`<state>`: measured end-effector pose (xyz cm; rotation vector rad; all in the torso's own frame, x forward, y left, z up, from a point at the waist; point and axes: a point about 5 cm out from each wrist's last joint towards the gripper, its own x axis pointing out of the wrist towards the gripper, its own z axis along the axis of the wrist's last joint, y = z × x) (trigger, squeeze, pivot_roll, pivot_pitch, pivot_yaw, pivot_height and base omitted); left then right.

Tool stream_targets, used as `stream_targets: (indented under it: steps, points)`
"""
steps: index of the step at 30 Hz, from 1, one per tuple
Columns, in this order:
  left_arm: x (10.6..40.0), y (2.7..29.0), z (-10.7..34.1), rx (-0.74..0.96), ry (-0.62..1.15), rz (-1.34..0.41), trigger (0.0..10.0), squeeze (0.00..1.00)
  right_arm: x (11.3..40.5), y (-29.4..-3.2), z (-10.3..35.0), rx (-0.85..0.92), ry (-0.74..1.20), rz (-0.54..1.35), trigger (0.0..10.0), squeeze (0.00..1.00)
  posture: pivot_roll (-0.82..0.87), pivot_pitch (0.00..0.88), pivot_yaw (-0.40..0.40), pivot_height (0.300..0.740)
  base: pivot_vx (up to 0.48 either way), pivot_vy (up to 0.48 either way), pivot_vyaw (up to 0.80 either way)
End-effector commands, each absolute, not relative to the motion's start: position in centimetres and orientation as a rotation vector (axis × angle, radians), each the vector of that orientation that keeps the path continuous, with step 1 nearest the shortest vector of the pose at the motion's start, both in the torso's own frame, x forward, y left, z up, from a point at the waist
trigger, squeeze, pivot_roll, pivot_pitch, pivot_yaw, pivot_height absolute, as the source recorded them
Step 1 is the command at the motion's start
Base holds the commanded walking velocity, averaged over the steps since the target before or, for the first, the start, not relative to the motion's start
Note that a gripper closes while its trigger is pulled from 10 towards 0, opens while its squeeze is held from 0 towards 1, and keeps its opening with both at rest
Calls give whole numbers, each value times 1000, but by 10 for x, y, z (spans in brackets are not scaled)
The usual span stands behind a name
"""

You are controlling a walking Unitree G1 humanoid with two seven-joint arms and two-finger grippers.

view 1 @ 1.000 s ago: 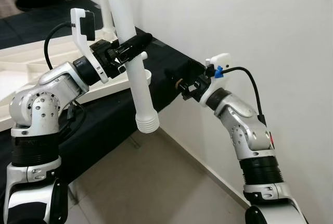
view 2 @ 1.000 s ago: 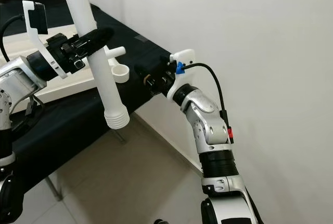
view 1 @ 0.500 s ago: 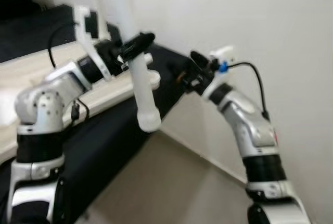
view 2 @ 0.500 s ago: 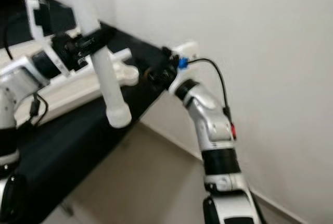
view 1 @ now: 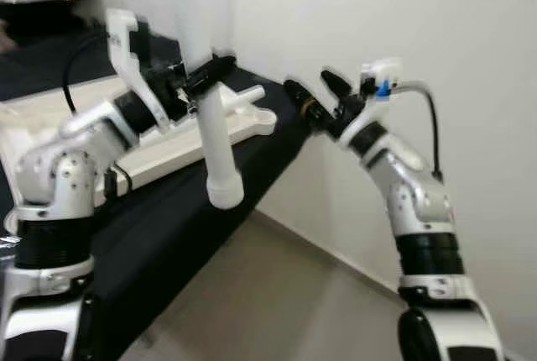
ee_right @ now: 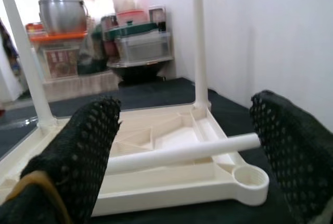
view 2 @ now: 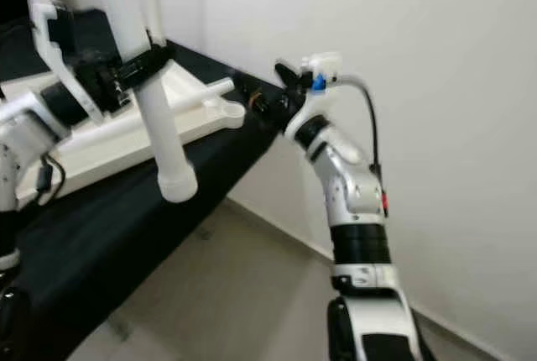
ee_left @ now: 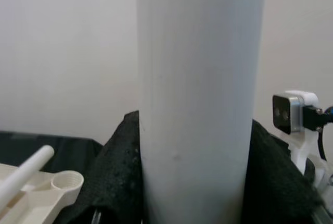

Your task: Building children table

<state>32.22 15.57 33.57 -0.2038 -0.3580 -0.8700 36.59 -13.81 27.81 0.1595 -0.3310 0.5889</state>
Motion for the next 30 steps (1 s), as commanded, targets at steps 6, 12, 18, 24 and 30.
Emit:
stream_targets:
  steps: [6,12,18,24,30]
  points:
    - [322,152,339,-214,-339,-881,10000,0,363,-132,280,170,-342,621,10000,0,40,138,-72,740,86,-134,0]
    - [323,156,341,-229,-365,-843,10000,0,359,-125,274,143,-333,650,10000,0,42,139,-70,740,0,0,0]
    - [325,160,342,-231,-381,-818,10000,0,356,-119,270,165,-318,668,10000,0,43,136,-67,740,0,0,0]
    - [323,159,343,-224,-364,-885,10000,0,357,-118,264,159,-204,784,10000,0,42,133,-71,740,0,0,0]
    - [321,160,341,-172,-304,-996,10000,0,344,-125,259,75,-106,1066,10000,1000,41,132,-71,740,0,0,0]
